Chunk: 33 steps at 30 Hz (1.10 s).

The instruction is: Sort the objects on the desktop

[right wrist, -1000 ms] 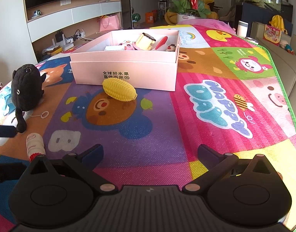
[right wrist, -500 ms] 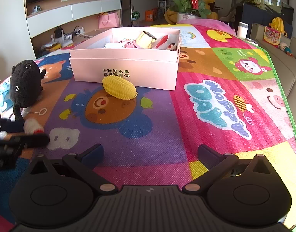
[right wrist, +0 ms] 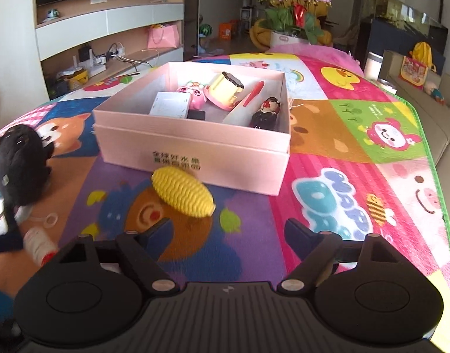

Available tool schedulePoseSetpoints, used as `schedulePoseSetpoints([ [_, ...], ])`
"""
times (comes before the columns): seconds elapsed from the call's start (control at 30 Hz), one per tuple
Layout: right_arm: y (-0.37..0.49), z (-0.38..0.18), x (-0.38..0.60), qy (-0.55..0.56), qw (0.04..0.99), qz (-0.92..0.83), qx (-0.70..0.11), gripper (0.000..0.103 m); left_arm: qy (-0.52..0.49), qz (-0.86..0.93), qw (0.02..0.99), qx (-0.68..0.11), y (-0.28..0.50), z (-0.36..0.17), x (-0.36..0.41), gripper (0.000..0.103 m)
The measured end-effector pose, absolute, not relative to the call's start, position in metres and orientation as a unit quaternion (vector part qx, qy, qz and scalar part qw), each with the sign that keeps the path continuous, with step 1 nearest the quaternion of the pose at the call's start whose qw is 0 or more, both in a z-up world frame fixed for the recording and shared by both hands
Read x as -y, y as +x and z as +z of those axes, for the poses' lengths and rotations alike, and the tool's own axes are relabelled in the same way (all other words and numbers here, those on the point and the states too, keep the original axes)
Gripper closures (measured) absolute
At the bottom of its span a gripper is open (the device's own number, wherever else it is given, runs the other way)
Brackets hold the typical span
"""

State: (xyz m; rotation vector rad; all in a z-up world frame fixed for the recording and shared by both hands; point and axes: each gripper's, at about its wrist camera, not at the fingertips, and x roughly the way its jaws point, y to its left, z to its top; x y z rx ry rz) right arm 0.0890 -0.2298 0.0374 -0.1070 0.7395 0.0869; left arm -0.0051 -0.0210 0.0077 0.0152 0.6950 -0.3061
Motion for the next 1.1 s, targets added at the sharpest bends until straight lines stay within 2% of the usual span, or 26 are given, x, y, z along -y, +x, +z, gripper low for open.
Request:
schedulePoseSetpoints([
  [0.17,0.101,0.03,0.227,-0.111,0.935,-0.021,-0.337,0.02,-0.005,-0.154,0.929,-0.337,-0.005,0.007,0.018,0.001],
  [0.37,0.089,0.042,0.233,-0.057,0.94,0.041,-0.335,0.02,-0.02,-0.16,0.928,-0.335,-0.004,0.007,0.015,0.0],
  [0.63,0.107,0.036,0.211,-0.061,0.938,0.077,-0.334,0.02,-0.025,-0.162,0.928,-0.334,-0.004,0.006,0.013,0.0],
  [0.77,0.115,0.031,0.206,-0.055,0.929,0.084,-0.356,0.028,-0.026,-0.162,0.928,-0.334,-0.004,0.006,0.013,0.0],
  [1.1,0.091,0.034,0.218,-0.055,0.933,0.056,-0.35,0.028,-0.027,-0.162,0.928,-0.334,-0.004,0.006,0.014,0.0],
])
